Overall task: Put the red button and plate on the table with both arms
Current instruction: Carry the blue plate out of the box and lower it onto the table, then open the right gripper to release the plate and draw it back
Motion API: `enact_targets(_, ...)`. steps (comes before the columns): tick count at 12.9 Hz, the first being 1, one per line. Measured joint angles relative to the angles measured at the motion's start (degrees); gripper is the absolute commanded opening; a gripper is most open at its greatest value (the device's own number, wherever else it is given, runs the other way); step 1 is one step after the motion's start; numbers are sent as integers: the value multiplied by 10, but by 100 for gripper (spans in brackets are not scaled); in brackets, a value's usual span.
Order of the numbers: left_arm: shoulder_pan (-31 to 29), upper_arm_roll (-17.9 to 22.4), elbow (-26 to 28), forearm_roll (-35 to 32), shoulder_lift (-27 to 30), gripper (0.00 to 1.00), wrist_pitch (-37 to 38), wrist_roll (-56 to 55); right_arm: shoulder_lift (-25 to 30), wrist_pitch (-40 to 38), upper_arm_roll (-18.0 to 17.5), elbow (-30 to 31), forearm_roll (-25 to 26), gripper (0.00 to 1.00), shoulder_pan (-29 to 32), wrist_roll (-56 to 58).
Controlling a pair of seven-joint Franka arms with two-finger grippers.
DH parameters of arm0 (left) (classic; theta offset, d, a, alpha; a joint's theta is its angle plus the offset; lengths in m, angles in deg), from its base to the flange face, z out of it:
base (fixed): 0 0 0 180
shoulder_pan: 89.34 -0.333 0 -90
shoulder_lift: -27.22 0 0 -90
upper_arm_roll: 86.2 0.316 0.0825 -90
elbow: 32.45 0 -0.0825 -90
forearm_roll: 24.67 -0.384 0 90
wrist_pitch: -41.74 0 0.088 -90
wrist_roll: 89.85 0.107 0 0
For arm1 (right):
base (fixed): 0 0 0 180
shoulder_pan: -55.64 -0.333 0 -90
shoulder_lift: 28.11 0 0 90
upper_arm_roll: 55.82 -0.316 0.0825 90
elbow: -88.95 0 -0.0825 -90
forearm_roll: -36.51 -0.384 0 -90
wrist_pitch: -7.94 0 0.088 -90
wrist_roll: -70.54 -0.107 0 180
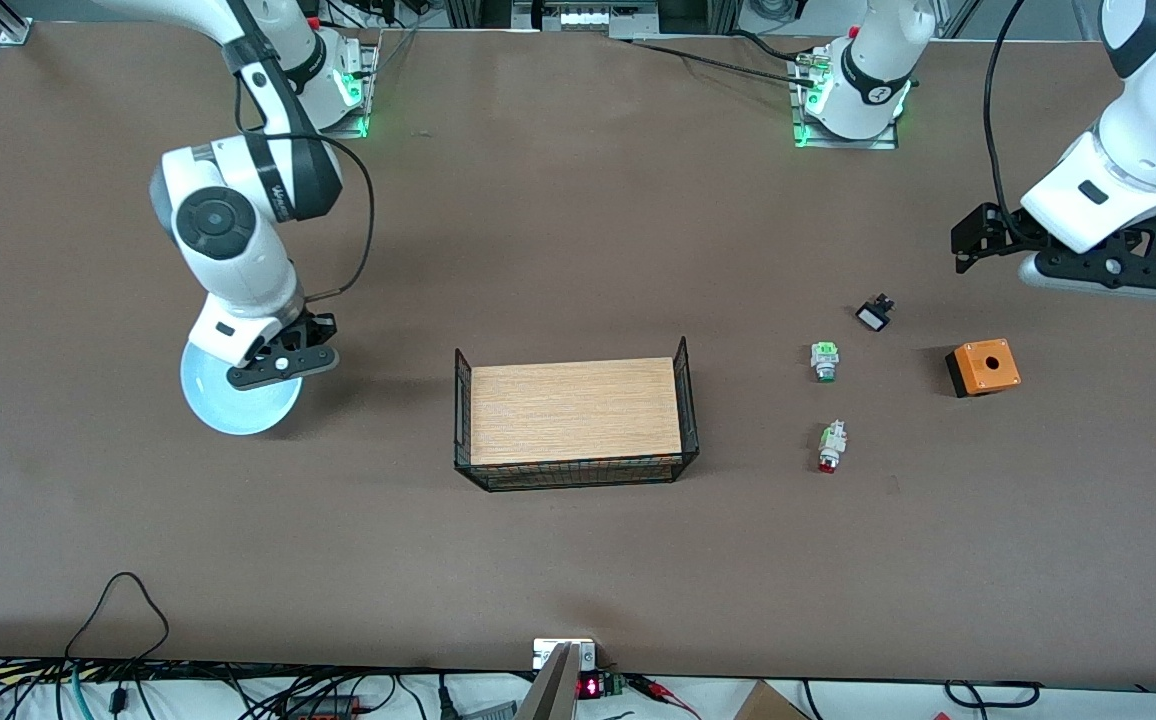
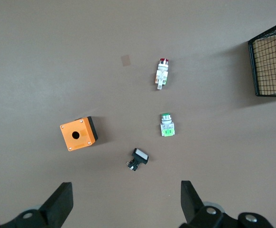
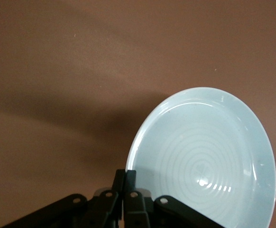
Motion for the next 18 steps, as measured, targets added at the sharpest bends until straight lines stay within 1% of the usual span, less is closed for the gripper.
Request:
enact_targets(4,0,4,-3,15,-9,100,1,0,-45,81,-1,36,22,0,-5,-77)
enact_targets(6,0,4,-13,15,-14,100,5,0,-68,97,-1,39,33,0,-5,-105)
enact_targets(7,0,4,-17,15,-15,100,13,0,-75,99,-1,39,45,8,-5,-121)
enact_targets(9,0,4,-21,15,-17,100,23,0,-79,101,-1,39,61,56,-5,-154)
enact_targets(10,0,4,-21,15,-17,100,24,0,-78,101,-1,39,62,100,-7,-161)
enact_targets(13,0,4,-22,15,-17,100,24,0,-75,100,-1,24,62,100,-11,-168)
enact_targets(15,1,4,-22,15,-17,100,25,0,-68,70,1,-2,58,100,-4,-168)
enact_targets(16,1,4,-22,15,-17,100,25,0,-64,48,1,-16,46,100,0,-164)
enact_targets(18,1,3,-22,15,-17,100,25,0,-57,-5,2,-53,-17,100,3,-119)
